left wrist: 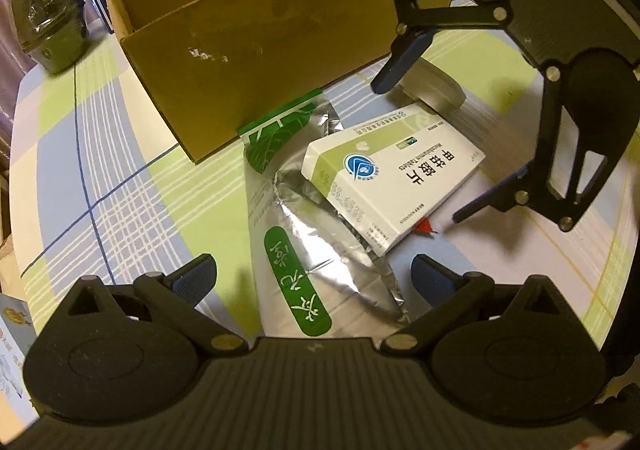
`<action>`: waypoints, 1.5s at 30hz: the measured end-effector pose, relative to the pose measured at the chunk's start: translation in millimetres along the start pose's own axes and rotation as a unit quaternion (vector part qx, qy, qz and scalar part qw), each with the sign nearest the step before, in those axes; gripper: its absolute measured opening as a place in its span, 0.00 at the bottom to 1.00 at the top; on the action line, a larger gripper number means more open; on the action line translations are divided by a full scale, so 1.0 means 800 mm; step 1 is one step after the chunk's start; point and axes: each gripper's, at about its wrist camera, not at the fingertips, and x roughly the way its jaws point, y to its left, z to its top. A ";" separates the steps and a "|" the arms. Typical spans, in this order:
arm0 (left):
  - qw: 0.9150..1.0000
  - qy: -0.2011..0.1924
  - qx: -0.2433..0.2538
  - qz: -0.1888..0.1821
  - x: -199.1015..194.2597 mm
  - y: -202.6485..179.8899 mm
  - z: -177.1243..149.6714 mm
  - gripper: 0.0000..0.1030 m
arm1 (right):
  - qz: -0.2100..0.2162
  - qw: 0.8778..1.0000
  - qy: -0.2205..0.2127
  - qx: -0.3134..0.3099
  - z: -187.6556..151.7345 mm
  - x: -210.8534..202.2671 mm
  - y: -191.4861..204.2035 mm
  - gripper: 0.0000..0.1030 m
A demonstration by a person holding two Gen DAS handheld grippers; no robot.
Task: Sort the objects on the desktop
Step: 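Move the right tool to the white tablets box while the left tool approaches the silver foil bag, then close the right tool on the tablets box while the left tool closes on the foil bag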
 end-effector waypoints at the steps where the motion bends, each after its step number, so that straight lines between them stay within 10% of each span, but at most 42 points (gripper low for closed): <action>1: 1.000 0.000 -0.001 -0.001 0.001 0.001 0.001 0.99 | 0.004 1.000 0.001 0.002 0.000 0.003 -0.002 0.85; 11: 1.000 -0.002 -0.004 -0.015 0.010 0.006 0.002 0.99 | 0.029 0.999 0.012 0.021 0.003 0.017 -0.011 0.71; 45: 0.999 0.039 0.021 0.002 0.050 0.013 0.048 0.87 | -0.032 0.976 0.033 0.214 -0.030 -0.012 -0.026 0.69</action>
